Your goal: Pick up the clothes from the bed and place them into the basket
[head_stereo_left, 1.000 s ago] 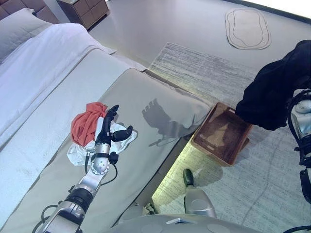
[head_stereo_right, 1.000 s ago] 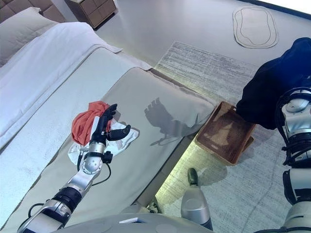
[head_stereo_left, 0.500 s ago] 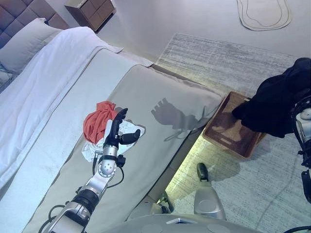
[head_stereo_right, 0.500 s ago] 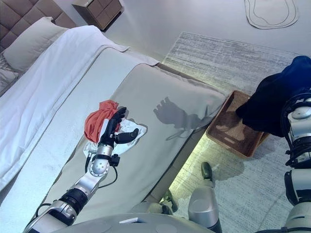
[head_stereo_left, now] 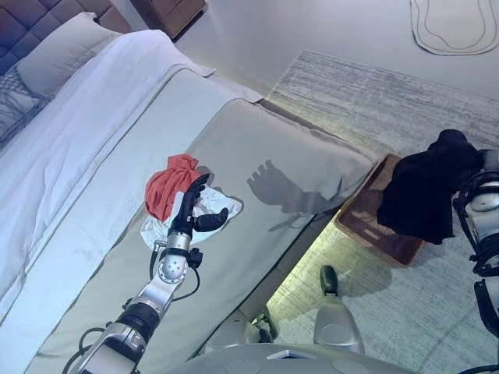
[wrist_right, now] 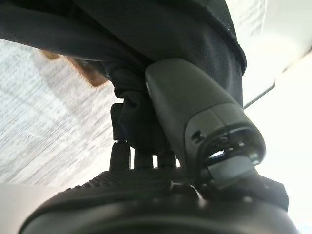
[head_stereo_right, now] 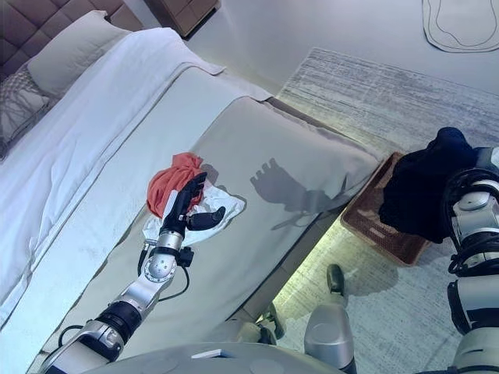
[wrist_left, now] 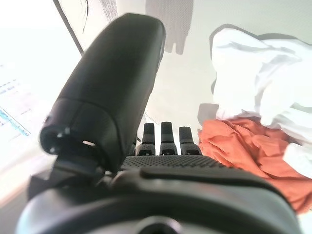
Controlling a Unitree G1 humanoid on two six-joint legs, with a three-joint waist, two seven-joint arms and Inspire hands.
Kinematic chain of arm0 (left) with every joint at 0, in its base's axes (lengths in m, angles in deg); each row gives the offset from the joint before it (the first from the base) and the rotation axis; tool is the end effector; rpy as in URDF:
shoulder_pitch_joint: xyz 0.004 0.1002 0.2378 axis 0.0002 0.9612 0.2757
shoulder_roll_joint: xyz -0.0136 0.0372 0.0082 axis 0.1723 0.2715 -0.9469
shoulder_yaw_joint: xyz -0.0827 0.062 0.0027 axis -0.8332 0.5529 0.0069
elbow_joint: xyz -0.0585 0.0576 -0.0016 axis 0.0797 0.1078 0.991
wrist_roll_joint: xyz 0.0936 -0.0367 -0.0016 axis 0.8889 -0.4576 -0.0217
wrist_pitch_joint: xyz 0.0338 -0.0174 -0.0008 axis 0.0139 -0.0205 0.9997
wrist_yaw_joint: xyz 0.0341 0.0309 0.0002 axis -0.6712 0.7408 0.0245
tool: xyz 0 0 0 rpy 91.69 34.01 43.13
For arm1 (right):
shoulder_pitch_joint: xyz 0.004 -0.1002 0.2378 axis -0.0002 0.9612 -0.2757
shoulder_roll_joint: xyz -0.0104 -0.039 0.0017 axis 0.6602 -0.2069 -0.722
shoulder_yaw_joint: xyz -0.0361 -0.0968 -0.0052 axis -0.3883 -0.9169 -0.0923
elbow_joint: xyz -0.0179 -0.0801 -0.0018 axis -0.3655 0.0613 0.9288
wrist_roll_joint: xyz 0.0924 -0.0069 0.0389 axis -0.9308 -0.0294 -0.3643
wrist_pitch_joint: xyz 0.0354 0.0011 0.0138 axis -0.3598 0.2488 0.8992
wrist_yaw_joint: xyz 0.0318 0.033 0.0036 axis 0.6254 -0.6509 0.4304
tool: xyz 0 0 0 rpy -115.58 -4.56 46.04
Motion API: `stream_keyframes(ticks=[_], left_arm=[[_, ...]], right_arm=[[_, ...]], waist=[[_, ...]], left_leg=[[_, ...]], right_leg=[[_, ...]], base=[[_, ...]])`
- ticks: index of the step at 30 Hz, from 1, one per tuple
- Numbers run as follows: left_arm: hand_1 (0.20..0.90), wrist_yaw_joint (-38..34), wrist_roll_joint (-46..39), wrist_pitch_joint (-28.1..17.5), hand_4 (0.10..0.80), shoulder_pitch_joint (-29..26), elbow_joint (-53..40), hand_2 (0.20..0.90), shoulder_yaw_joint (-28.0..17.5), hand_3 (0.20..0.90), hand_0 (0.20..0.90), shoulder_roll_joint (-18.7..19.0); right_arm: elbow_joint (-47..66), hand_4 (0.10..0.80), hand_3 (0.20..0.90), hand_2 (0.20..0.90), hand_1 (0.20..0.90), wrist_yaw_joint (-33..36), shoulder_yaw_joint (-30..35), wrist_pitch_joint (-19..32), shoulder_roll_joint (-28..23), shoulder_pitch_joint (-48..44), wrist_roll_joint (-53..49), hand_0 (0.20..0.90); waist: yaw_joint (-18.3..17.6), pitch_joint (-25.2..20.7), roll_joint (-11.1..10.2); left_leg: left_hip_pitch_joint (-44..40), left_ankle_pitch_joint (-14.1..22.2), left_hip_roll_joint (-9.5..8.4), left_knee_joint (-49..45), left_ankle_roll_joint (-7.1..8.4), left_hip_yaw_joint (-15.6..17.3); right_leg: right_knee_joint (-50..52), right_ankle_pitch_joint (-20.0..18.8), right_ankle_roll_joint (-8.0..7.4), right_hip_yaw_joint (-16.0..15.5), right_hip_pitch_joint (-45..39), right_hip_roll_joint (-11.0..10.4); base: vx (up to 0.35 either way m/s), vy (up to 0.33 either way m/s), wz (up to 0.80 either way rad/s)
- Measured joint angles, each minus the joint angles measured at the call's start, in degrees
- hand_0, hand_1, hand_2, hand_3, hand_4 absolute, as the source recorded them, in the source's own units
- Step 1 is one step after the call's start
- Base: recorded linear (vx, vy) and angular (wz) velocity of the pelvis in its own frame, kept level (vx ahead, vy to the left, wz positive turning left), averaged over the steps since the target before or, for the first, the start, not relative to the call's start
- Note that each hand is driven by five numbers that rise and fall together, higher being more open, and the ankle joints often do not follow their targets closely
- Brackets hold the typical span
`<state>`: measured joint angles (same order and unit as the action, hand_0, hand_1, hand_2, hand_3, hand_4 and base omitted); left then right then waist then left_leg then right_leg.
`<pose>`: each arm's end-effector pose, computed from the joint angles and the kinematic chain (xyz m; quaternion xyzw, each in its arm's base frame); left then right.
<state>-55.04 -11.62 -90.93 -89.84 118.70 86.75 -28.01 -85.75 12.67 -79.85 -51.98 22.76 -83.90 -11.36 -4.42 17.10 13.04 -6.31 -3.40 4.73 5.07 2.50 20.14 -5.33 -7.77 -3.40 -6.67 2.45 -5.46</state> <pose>0.2078 0.1760 -0.0201 0.1953 0.0339 0.0071 0.9801 0.2539 -0.3807 0.1139 -0.4185 0.2155 -0.3080 0.8268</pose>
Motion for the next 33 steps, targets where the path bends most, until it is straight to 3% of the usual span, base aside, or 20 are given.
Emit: stream_keyframes(ticks=[9,21,24,27,33], left_arm=[[0.9,0.3,0.0,0.0,0.8,0.0,0.2,0.9,-0.1,0.9,0.9,0.1],[0.9,0.3,0.1,0.0,0.8,0.1,0.9,0.9,-1.6,0.9,0.9,2.0],[0.9,0.2,0.2,0.0,0.8,0.1,2.0,0.9,-3.0,0.9,0.9,2.6],[0.9,0.1,0.1,0.0,0.8,0.8,2.4,0.9,-3.5,0.9,0.9,3.2],[0.9,-1.9,0.1,0.0,0.8,2.3,2.3,0.9,-3.9,0.9,0.9,2.8]], right_arm=[[-0.1,0.8,0.9,0.9,0.9,-3.1,0.0,0.8,1.7,-0.2,1.7,0.9],[-8.7,0.8,0.9,0.9,0.9,-17.1,-4.9,-8.0,1.8,-1.6,8.7,0.9],[-8.1,0.8,0.9,0.9,0.9,-15.8,-5.1,-7.9,1.8,-3.5,8.6,0.9],[-3.0,0.8,0.9,0.9,0.9,-10.2,-5.6,-7.5,1.8,-5.7,8.3,0.9],[18.0,0.8,0.9,0.9,0.9,1.9,-9.6,-1.0,3.3,-6.7,8.6,0.9]], waist=[[1.5,0.7,-2.1],[3.1,-1.2,-7.5],[3.2,-1.7,-8.6],[3.2,-2.0,-8.9],[4.9,-3.4,-9.2]], left_leg=[[0.1,0.0,0.05,0.0,-0.02,-0.9],[-1.8,0.0,0.37,0.0,0.0,-2.2],[-1.9,0.0,0.31,0.0,0.0,-2.5],[-2.1,0.1,0.31,0.3,-0.05,-3.0],[-0.1,0.2,0.42,0.3,-0.21,-5.4]], right_leg=[[0.0,0.2,-0.28,-0.7,-0.4,-0.1],[0.0,0.0,0.04,-2.3,-3.1,0.0],[0.0,0.0,0.04,-2.5,-3.4,0.0],[0.0,0.0,0.03,-3.0,-3.9,-0.1],[0.0,0.2,0.19,-5.2,-3.2,-0.3]], base=[[-0.02,-0.019,0.06],[-0.004,-0.039,0.05],[0.015,0.014,0.05],[-0.006,0.044,0.1],[-0.015,0.036,0.18]])
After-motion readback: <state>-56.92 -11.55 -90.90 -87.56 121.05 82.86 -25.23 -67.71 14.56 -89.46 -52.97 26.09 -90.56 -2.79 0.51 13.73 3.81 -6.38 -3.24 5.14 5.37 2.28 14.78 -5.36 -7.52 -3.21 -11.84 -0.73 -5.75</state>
